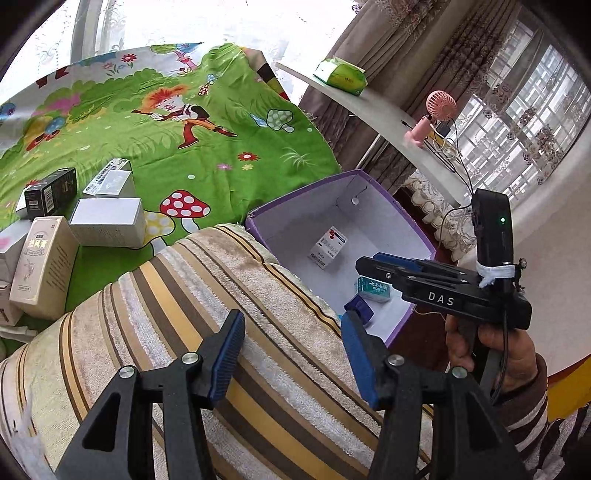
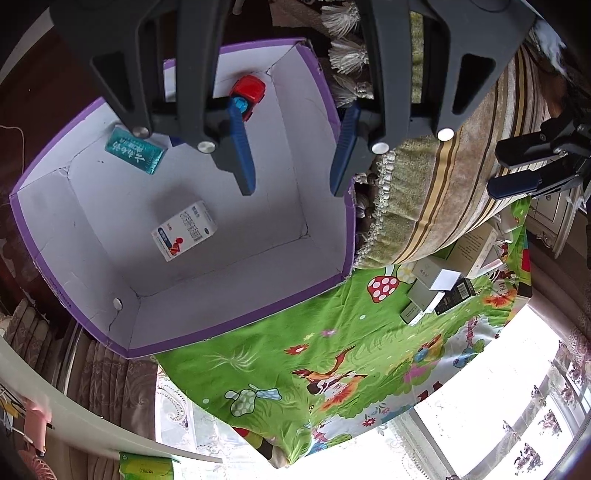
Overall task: Organize rigid objects
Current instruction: 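Carry the white box and red car into the purple box and release both, then move both open tools back toward the pile of boxes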
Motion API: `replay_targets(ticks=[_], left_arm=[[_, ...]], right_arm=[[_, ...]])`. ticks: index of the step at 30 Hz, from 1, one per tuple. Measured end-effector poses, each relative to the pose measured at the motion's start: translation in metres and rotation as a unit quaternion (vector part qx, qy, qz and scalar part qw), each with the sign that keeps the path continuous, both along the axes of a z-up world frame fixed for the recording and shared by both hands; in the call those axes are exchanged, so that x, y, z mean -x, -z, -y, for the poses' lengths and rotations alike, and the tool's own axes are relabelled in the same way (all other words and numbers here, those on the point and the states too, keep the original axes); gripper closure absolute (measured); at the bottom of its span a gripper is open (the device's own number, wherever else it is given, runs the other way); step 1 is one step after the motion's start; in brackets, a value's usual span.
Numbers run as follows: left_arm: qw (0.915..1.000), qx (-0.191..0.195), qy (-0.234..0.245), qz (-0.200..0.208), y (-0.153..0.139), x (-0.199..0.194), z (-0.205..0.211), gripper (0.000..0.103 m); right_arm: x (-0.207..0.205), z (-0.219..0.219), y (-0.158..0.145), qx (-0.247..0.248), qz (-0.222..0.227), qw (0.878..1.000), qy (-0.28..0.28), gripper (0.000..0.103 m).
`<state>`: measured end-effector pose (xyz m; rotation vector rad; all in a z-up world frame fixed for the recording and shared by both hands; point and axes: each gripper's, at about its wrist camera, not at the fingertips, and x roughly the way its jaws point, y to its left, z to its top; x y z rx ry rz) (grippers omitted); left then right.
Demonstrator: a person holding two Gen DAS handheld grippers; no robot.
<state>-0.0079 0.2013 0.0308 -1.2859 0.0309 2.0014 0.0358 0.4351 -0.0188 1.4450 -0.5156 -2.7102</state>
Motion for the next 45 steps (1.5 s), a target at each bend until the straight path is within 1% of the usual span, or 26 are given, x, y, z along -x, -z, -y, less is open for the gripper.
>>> replay_targets(ticks=[4,9,12,19,26,31,36,39,42,45], left_arm=[[0.9994,-0.010,-0.034,0.003,-0.001,0.007,0.023,0.048],[0.9965,-0.024,-0.079,0.004,-0.002,0.014,0.060,0.048],[0.9936,-0.030,-0.109,0.005,-0.001,0.017,0.086,0.048],[0.9826,-0.035,-0.182,0.005,0.001,0.022,0.154,0.048],[0.9689,-0.023,-0.247,0.005,0.008,0.035,0.215,0.048],[0.9630,-0.014,-0.269,0.000,0.009,0.045,0.241,0.048],[0.9617,0.001,-0.274,-0.007,0.010,0.057,0.251,0.048],[0.9614,0.029,-0.273,-0.011,0.012,0.066,0.255,0.048],[0.9625,0.051,-0.266,-0.006,0.016,0.078,0.259,0.048],[0.9589,0.078,-0.273,0.004,0.025,0.090,0.263,0.048]], right_arm=[[0.002,0.010,-0.004,-0.002,-0.004,1.000,-0.014,0.057],[0.004,0.021,-0.007,0.003,-0.004,1.000,-0.029,0.057],[0.006,0.028,-0.009,0.001,-0.004,0.999,-0.036,0.053],[0.015,0.047,-0.013,-0.001,0.000,0.998,-0.058,0.049],[0.029,0.064,-0.010,-0.004,0.010,0.997,-0.080,0.045],[0.041,0.075,-0.012,-0.011,0.013,0.995,-0.094,0.044],[0.058,0.091,-0.019,-0.019,0.010,0.993,-0.114,0.043],[0.070,0.102,-0.027,-0.018,0.002,0.992,-0.128,0.039],[0.082,0.114,-0.034,-0.021,-0.004,0.990,-0.140,0.036],[0.095,0.127,-0.041,-0.017,-0.008,0.989,-0.149,0.033]])
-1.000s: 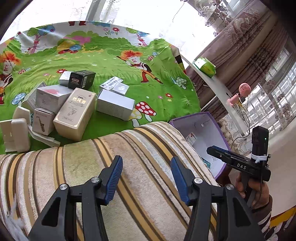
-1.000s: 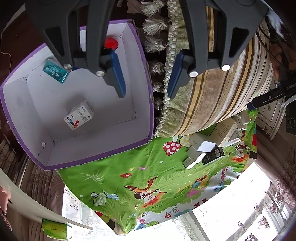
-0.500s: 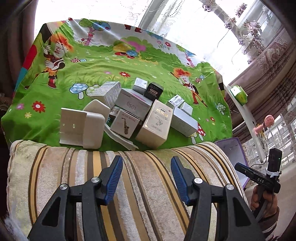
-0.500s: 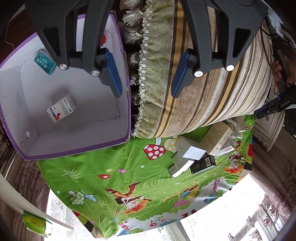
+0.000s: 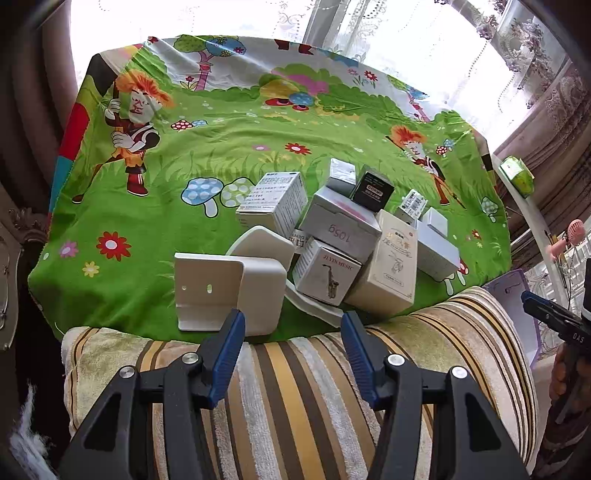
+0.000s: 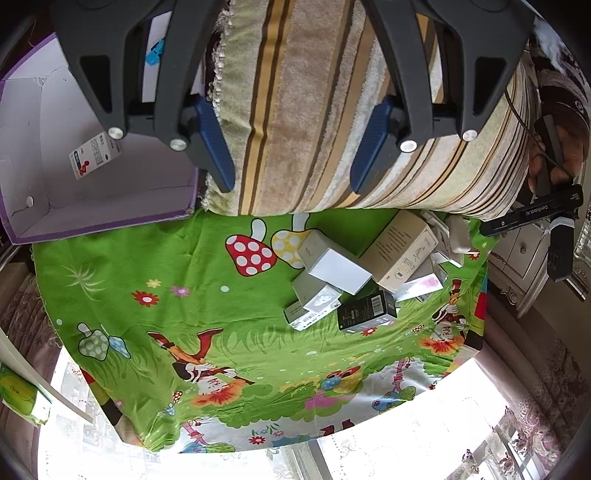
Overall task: Organize rigid objects
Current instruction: 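Move both open tools back toward the pile of boxes, then grasp the white plastic holder with the left tool while the right grasps the black DORMI box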
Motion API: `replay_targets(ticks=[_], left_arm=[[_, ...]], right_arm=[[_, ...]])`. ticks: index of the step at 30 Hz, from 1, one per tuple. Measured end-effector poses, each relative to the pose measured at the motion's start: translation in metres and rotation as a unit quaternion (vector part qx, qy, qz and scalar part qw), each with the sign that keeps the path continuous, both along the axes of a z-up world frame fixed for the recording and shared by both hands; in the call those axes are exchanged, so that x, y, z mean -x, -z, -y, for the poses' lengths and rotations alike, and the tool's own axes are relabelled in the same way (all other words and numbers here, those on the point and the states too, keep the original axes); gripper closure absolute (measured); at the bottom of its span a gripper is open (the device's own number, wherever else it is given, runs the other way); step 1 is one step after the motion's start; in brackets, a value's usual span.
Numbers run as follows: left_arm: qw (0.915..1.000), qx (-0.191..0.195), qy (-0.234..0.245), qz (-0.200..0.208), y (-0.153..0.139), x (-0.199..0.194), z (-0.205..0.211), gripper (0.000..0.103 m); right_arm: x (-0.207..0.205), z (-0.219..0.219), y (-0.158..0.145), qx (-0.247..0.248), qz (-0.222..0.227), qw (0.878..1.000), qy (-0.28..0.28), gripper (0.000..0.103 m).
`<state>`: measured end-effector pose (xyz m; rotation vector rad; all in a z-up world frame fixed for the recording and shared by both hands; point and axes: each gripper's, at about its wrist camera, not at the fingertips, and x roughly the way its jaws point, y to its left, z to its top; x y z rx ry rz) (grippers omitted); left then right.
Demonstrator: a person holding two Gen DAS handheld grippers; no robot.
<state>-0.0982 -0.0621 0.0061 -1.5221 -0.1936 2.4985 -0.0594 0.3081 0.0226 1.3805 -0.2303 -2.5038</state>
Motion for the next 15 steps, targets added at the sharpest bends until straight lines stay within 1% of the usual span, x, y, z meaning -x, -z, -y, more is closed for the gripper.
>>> replay_targets(ticks=[2,8,11,13,15], left_arm=[[0.9998,0.013,-0.006,0.010,0.005,0.007,0.001,0.048],[0.9987,0.037,-0.010,0.035,0.018,0.027,-0.001,0.048],[0.9981,0.048,-0.009,0.038,0.023,0.034,-0.003,0.048],[0.9973,0.059,-0.013,0.043,0.026,0.038,-0.004,0.048],[0.9970,0.061,-0.012,0.046,0.029,0.040,-0.004,0.048]], right_arm=[[0.009,0.009,-0.004,-0.001,-0.001,1.000,-0.003,0.029],[0.040,0.033,-0.014,0.013,-0.003,1.000,-0.013,0.027],[0.058,0.042,-0.017,0.025,0.004,1.000,-0.003,0.023],[0.071,0.048,-0.019,0.035,0.012,0.999,0.006,0.022],[0.083,0.055,-0.020,0.038,0.013,0.999,0.009,0.021]])
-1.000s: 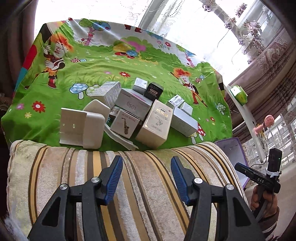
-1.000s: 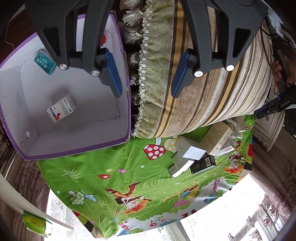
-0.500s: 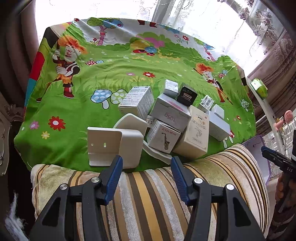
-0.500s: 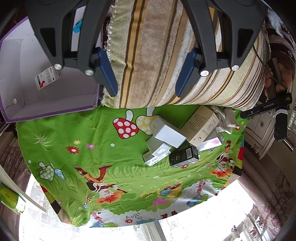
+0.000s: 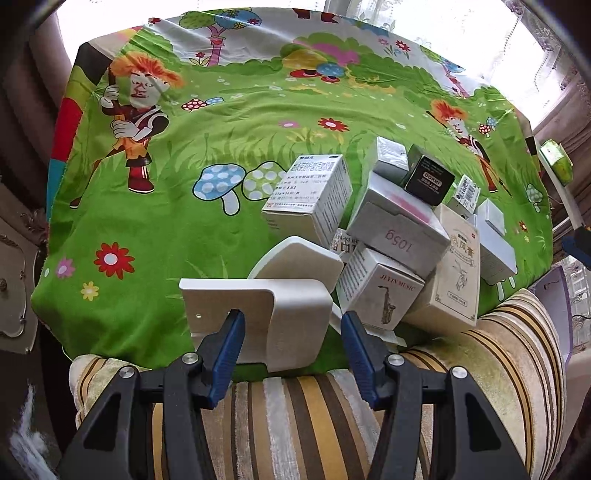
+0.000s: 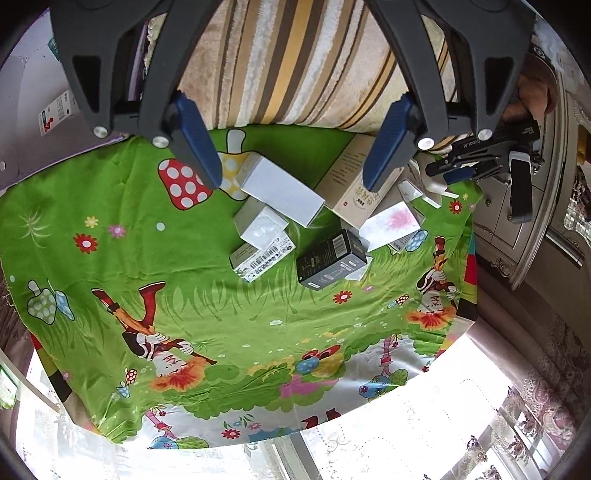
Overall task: Organize rigid objects
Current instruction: 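Grasp the white plastic holder with the left tool while the right grasps the black DORMI box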
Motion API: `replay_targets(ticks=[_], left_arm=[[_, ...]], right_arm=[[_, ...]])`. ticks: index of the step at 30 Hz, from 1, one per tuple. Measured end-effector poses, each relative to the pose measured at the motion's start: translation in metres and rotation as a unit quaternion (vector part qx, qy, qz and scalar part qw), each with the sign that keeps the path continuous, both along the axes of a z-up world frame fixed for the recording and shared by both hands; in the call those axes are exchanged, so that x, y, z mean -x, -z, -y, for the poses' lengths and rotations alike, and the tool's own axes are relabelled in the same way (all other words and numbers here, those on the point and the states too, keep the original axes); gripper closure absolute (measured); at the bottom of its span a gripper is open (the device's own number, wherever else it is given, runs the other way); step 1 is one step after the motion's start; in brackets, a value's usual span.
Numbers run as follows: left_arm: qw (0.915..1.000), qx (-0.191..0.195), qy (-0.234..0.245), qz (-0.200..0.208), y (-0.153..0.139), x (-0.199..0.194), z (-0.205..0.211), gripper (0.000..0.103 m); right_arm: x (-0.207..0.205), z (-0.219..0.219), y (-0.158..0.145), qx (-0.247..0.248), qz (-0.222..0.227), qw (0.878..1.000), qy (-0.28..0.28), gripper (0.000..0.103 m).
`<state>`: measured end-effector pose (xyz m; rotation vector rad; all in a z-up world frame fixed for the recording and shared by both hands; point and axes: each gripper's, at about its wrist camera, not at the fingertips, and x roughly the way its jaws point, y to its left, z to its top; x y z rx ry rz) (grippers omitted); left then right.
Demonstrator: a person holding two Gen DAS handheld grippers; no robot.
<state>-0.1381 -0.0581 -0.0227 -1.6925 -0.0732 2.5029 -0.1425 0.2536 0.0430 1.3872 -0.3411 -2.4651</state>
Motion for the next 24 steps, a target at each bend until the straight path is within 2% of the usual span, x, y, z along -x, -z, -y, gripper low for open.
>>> replay_targets(ticks=[4,10,14,18,24], left_arm=[[1.0000,0.007,-0.002,-0.002,0.001,0.002,0.000,0.048],[0.9999,0.017,-0.001,-0.002,0.004,0.004,-0.002,0.048],[0.9998,0.018,0.001,-0.004,0.005,0.002,-0.003,0.067],[0.9998,0.014,-0.002,-0.010,0.004,0.000,-0.002,0.067],[0.9997,0.002,-0.013,-0.021,0.000,-0.007,0.005,0.067]], right_arm=[[0.023,0.012,0.000,0.003,0.008,1.000,0.010,0.020],[0.054,0.028,0.014,0.021,0.043,0.998,0.035,0.018],[0.074,0.043,0.022,0.034,0.066,0.996,0.046,0.018],[0.092,0.061,0.033,0.045,0.096,0.993,0.058,0.018],[0.106,0.082,0.050,0.028,0.117,0.989,0.080,0.018]])
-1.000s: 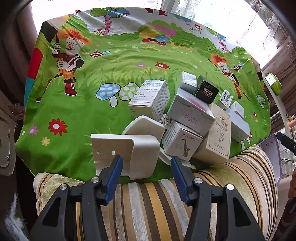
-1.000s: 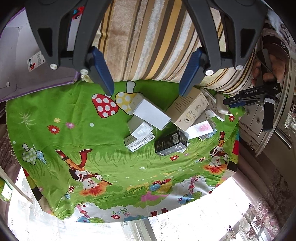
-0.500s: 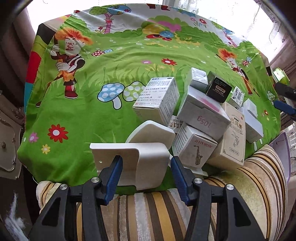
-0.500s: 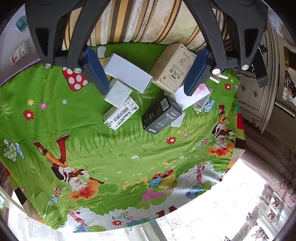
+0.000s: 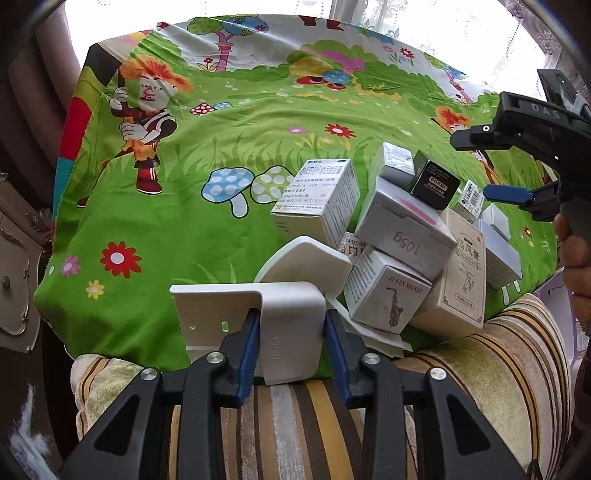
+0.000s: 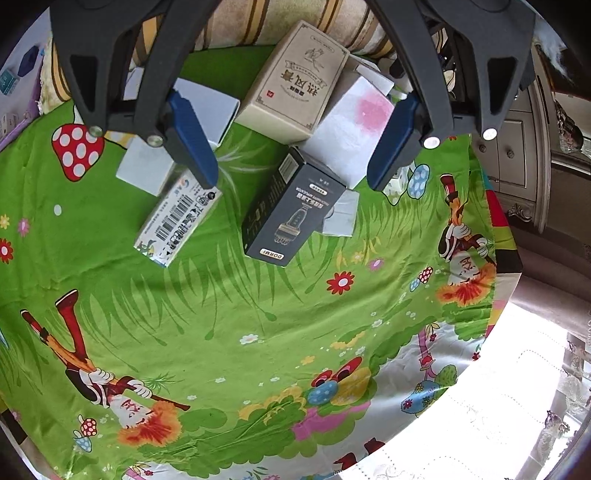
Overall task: Organize rigid objects
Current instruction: 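Grasp the white plastic holder with the left tool while the right grasps the black DORMI box, then carry the white holder and black box over the purple box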
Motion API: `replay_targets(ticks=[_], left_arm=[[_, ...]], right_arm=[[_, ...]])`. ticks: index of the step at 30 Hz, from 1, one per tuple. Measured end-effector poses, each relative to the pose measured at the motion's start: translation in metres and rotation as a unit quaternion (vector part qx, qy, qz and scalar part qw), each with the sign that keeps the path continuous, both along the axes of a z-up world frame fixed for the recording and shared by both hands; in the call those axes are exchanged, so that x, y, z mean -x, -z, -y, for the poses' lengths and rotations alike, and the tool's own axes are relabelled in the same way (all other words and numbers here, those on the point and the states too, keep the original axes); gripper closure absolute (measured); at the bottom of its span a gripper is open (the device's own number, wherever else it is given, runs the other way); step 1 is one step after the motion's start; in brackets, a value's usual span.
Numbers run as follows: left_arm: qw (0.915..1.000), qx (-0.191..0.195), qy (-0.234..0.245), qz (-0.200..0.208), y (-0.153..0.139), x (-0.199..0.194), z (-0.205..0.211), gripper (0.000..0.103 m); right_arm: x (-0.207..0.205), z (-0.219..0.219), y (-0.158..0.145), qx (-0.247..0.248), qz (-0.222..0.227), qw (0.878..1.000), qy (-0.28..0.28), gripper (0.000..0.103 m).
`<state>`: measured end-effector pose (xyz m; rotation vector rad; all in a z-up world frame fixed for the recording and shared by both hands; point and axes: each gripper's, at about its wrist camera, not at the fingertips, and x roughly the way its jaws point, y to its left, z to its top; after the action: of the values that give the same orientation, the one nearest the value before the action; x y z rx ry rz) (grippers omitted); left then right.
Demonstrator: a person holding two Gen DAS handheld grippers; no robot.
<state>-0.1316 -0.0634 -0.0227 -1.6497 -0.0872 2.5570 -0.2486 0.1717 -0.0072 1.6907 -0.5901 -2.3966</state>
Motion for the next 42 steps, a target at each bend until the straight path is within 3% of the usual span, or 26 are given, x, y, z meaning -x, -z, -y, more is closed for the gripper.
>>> replay_targets(ticks=[12,15,16,23,32,42], left_arm=[[0.9983,-0.004,-0.036,-0.045,-0.015,-0.028,0.012,0.068],[0.9977,-0.007,-0.043,-0.052,-0.018,-0.030,0.015,0.068],[0.9976,-0.009,-0.044,-0.053,-0.018,-0.031,0.015,0.068],[0.9967,-0.018,-0.052,-0.060,-0.020,-0.033,0.019,0.070],[0.9955,-0.022,-0.059,-0.070,-0.024,-0.041,0.021,0.071],[0.9933,-0.013,-0.053,-0.102,-0.040,-0.057,0.012,0.072]], right_arm=[[0.011,0.031,0.016,-0.068,-0.004,0.998,-0.004,0.018],[0.011,0.036,0.021,-0.082,-0.001,0.997,-0.012,0.032],[0.011,0.036,0.023,-0.082,0.003,0.997,-0.014,0.045],[0.006,0.030,0.017,-0.078,-0.014,0.997,-0.015,0.059],[-0.012,0.026,-0.005,-0.078,-0.072,0.994,-0.030,0.060],[-0.069,0.009,-0.041,-0.092,-0.146,0.984,-0.044,0.060]])
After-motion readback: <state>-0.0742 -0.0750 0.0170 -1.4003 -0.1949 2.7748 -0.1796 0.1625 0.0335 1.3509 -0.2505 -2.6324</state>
